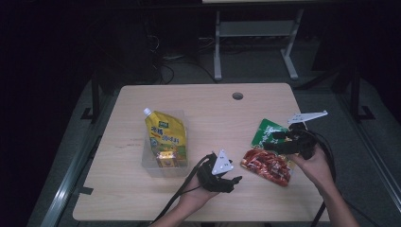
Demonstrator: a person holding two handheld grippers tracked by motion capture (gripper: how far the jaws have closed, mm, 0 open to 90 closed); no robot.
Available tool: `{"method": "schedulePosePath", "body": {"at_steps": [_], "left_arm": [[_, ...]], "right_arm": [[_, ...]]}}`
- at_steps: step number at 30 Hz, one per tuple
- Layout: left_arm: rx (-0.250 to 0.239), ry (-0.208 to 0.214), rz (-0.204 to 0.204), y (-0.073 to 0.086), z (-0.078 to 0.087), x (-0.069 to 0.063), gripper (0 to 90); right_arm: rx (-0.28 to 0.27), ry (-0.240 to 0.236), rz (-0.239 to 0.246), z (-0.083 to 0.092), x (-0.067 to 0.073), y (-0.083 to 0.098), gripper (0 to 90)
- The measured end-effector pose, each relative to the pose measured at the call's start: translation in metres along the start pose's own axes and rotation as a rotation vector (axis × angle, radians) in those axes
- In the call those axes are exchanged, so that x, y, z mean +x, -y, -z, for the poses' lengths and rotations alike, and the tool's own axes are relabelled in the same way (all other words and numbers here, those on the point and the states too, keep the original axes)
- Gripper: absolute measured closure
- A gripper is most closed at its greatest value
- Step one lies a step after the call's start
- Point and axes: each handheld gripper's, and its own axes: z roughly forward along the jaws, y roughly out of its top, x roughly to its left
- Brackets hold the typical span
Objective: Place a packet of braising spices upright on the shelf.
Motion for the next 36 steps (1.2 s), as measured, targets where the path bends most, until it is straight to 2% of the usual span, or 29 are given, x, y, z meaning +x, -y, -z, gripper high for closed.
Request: {"method": "schedulePosePath", "body": {"at_steps": [7,9,18,22,29,30,36], "left_arm": [[0.011,-0.004,-0.008,-0.012,-0.015,0.007,50.9],[0.015,0.003,0.008,-0.016,-0.022,0.011,55.0],[0.045,0.037,0.009,-0.029,-0.050,0.015,72.6],[0.050,0.034,0.026,-0.032,-0.066,0.015,72.8],[0.104,0.004,0.042,-0.030,-0.092,0.018,76.9],[0.110,0.011,0.057,-0.029,-0.095,0.018,76.9],[0.154,0.002,0.058,-0.024,-0.105,0.020,76.9]], "right_arm": [[0.021,0.057,-0.061,0.005,-0.015,0.010,27.4],[0.025,0.067,-0.080,0.007,-0.021,0.014,28.0],[0.044,0.126,-0.159,0.008,-0.041,0.024,32.6],[0.063,0.157,-0.201,0.004,-0.051,0.029,34.6],[0.091,0.191,-0.260,-0.001,-0.065,0.040,35.8],[0.099,0.195,-0.273,-0.001,-0.066,0.041,35.3],[0.092,0.217,-0.319,0.000,-0.074,0.052,35.8]]}}
